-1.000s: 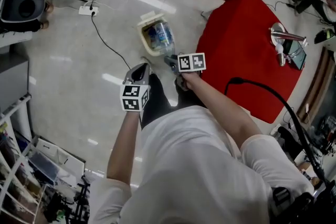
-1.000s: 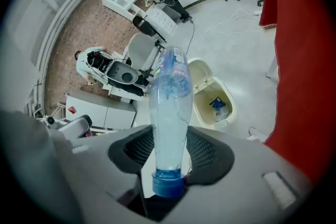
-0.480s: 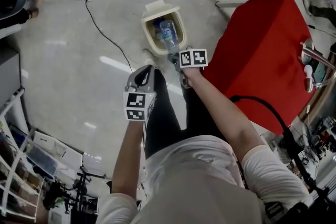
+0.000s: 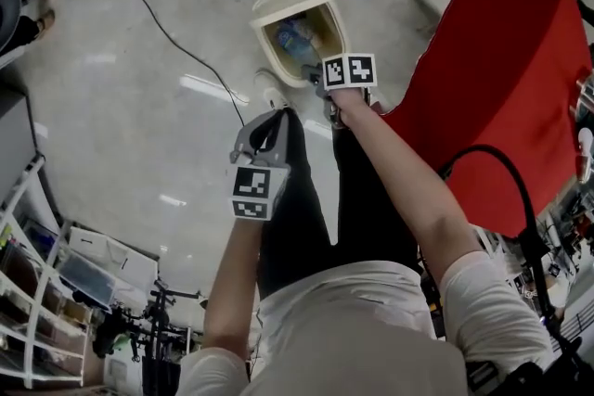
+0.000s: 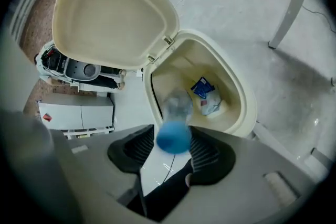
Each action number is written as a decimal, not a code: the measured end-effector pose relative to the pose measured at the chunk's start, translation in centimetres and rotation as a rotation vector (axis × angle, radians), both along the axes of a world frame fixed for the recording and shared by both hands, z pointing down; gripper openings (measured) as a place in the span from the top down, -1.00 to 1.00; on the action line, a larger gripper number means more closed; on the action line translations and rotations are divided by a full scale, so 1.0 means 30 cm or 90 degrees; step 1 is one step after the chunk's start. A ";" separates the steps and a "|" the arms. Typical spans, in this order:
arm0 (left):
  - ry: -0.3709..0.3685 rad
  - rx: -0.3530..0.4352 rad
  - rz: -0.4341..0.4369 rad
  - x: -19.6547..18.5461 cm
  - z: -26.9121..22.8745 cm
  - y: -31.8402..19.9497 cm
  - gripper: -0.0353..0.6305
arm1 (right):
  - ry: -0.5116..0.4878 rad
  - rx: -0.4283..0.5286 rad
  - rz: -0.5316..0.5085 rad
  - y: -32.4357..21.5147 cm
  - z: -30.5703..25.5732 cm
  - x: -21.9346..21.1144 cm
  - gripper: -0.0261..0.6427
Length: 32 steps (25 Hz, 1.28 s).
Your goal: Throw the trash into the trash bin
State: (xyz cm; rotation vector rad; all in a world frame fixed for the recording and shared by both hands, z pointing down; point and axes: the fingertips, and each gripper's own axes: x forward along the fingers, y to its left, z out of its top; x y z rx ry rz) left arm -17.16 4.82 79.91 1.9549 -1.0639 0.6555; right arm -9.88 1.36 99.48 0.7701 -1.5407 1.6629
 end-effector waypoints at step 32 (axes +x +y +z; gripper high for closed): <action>-0.004 0.088 -0.020 0.073 -0.905 0.114 0.88 | -0.071 0.419 -0.151 0.123 -1.402 0.211 0.91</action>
